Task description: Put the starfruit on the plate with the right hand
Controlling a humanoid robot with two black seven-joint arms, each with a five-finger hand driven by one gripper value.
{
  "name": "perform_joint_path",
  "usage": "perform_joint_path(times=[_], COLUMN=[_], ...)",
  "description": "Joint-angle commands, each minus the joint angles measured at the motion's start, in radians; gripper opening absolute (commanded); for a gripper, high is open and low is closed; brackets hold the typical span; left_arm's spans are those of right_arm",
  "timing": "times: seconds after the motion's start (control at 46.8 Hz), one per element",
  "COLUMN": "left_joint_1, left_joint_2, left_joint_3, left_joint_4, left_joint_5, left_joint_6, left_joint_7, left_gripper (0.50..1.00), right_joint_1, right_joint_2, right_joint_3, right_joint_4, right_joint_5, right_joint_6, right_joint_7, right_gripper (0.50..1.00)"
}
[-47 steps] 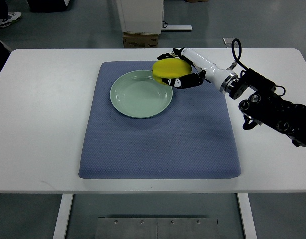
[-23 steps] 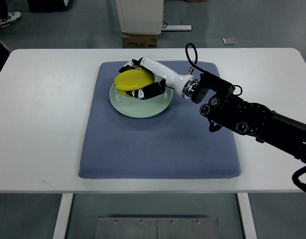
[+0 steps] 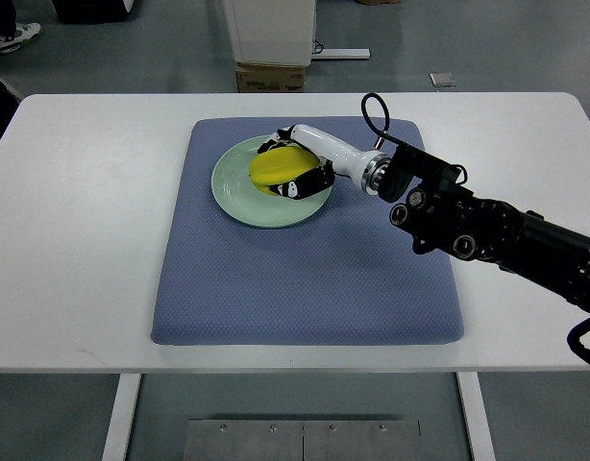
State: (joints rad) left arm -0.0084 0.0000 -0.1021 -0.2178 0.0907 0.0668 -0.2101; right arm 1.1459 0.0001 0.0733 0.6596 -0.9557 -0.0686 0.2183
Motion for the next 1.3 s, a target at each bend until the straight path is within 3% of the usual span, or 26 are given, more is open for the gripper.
perform_joint_path(times=[0.0,0.385,0.491,0.662,0.705,1.282], left_joint_1=[-0.001,0.001,-0.001,0.001,0.001,0.001], left_joint_2=[0.000,0.000,0.000,0.000,0.000,0.000], left_joint_3=[-0.001,-0.001,0.001,0.001,-0.001,0.001], left_joint_4=[0.000,0.000,0.000,0.000,0.000,0.000], left_joint_5=[0.000,0.000,0.000,0.000,0.000,0.000], left_joint_6=[0.001,-0.001,0.001,-0.001,0.001,0.001], left_joint_7=[0.000,0.000,0.000,0.000,0.000,0.000], left_gripper=[1.000,1.000,1.000,1.000,1.000,1.000], right_joint_1=[-0.003,-0.008,-0.011,-0.009,-0.008,-0.003], right_joint_2=[0.000,0.000,0.000,0.000,0.000,0.000], right_joint_3=[-0.001,0.000,0.000,0.010,0.010,0.111], right_joint_4=[-0.011,-0.009,-0.003,-0.002,0.000,0.014], right_joint_5=[0.000,0.005,0.009,0.026,0.032,0.061], right_joint_6=[0.001,0.000,0.000,-0.002,-0.002,0.000], right_joint_7=[-0.020,-0.116,-0.123,-0.119,-0.119,-0.117], right_gripper=[0.500,0.504,0.621,0.939,0.989,1.000])
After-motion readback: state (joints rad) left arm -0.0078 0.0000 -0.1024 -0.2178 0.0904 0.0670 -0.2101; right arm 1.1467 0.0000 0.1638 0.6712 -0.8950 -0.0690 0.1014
